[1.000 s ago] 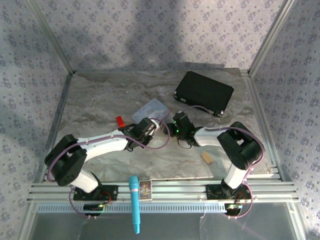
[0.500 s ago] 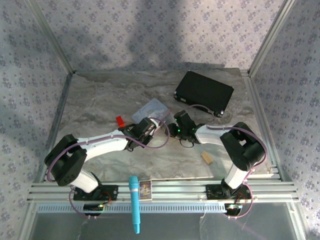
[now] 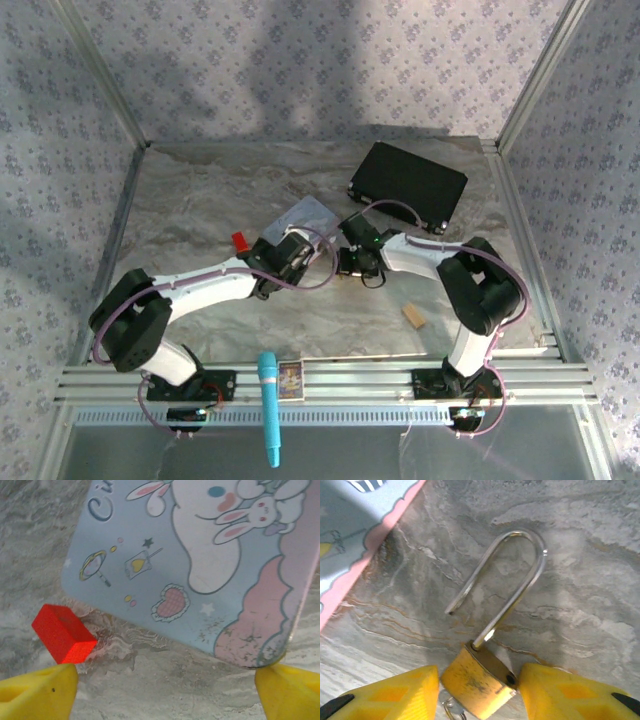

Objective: Unlock a padlock with a key

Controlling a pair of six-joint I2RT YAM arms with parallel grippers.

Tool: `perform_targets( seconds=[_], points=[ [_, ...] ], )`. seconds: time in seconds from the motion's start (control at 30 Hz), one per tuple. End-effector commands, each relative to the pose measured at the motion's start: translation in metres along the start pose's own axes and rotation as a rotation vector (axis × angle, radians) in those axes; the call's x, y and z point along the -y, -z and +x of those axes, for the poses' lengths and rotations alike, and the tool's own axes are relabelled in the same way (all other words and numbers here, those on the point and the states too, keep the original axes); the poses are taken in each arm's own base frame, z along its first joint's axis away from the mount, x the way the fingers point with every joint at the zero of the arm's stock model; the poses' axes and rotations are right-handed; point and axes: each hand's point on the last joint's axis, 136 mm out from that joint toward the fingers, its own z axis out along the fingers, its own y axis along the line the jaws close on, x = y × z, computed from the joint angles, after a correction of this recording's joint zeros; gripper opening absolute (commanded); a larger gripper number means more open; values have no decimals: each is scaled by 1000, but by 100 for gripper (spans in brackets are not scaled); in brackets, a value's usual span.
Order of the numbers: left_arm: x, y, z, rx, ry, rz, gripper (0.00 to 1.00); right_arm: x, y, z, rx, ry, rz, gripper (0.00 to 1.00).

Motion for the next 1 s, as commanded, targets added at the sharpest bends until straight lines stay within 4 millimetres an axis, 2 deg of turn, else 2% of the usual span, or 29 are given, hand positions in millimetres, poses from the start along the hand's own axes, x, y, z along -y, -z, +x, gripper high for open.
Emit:
perform_targets(
  seconds=[0.0,0.3,0.43,0.63,0.77,0.97],
  points=[
    [-13,4,-10,31,95,-61,96,78,0,54,-207,28,339,53],
    [-28,-2,-10,2,135,-161,99,79,7,46,-172,63,400,57],
    [-35,-1,-8,-5,166,-172,99,66,10,40,-149,140,379,58],
    [-43,2,-8,12,198,-156,100,32,6,23,-79,186,220,63],
    [-45,3,-9,21,207,-138,100,30,6,15,-72,208,218,64],
    [-39,6,-12,41,222,-81,100,25,13,-3,-14,235,180,71]
  ],
)
